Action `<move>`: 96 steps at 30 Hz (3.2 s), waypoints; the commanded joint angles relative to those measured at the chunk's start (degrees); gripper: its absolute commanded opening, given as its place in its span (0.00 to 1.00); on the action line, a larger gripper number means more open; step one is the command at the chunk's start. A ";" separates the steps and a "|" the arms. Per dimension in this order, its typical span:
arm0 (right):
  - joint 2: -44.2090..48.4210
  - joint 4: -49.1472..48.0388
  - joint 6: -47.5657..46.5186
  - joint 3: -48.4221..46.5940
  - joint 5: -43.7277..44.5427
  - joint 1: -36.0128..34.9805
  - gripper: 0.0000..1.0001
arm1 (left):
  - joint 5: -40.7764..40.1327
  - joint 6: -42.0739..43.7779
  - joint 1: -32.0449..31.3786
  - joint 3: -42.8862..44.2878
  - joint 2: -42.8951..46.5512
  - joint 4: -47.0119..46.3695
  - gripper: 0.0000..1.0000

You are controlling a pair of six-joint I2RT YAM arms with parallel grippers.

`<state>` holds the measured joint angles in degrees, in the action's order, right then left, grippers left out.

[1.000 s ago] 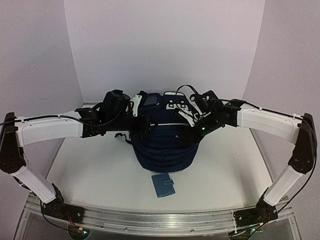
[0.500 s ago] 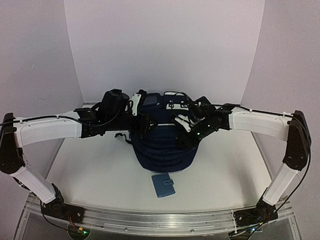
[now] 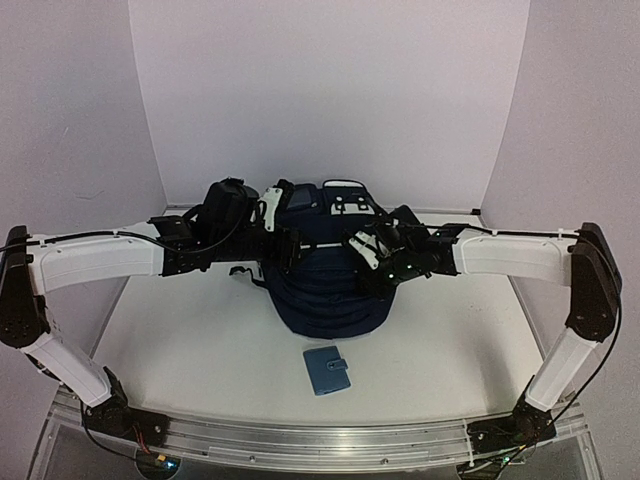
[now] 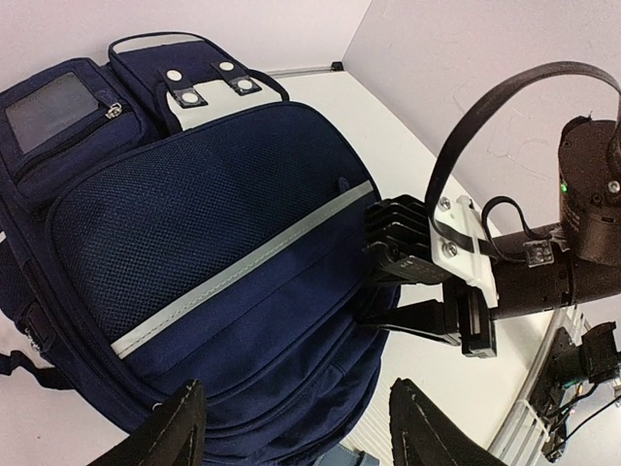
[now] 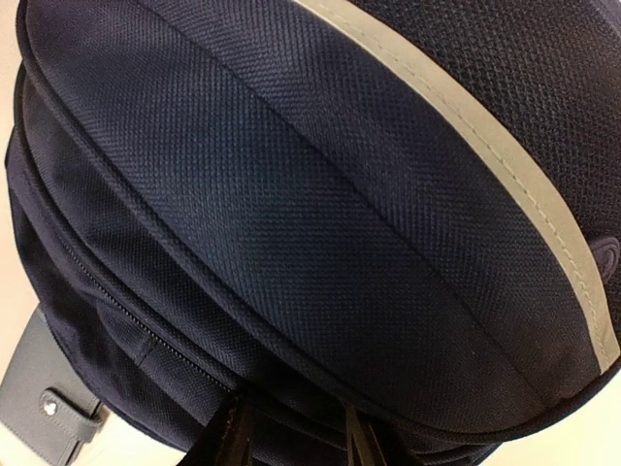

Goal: Pack the student bag
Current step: Zip the student bag at the center of the board.

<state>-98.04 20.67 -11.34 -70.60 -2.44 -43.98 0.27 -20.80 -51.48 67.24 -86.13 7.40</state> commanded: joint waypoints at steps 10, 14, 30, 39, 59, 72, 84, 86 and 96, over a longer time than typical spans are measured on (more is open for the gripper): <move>1.95 -10.41 -0.37 1.61 8.86 0.03 0.06 | -0.45 1.50 -0.12 0.34 2.32 -1.85 0.65; 4.67 -8.63 1.06 0.76 4.72 0.03 0.00 | -0.45 6.15 -0.11 1.63 0.61 0.74 0.65; 3.40 -2.06 -0.19 -2.00 -0.69 0.12 0.19 | 1.35 19.27 -0.12 -1.63 0.54 -4.12 0.66; 0.75 -8.07 -1.95 0.77 6.99 0.12 0.26 | 1.90 17.38 -0.11 -2.67 1.33 -5.88 0.66; 3.71 -13.90 -1.15 2.85 5.71 0.12 0.00 | 3.74 34.91 -0.15 -5.55 1.44 -7.15 0.66; 5.66 -8.87 1.55 1.27 -2.22 0.16 0.00 | 4.61 49.89 -0.19 0.93 -7.82 -7.04 0.61; 4.12 -10.62 -2.81 4.32 1.49 3.11 0.26 | 4.78 49.63 -0.24 -1.80 -6.54 -11.25 0.60; 3.18 -11.56 -3.00 4.16 1.30 3.11 0.25 | 4.56 49.36 -0.26 -2.17 -6.29 -11.69 0.60; 1.75 -12.50 -1.94 5.06 -2.11 3.11 0.27 | 4.03 49.11 -0.22 -3.09 -5.08 -12.53 0.60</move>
<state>-95.70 9.97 -13.56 -66.45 -2.58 -40.77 4.39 28.53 -51.48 64.68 -94.48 -2.52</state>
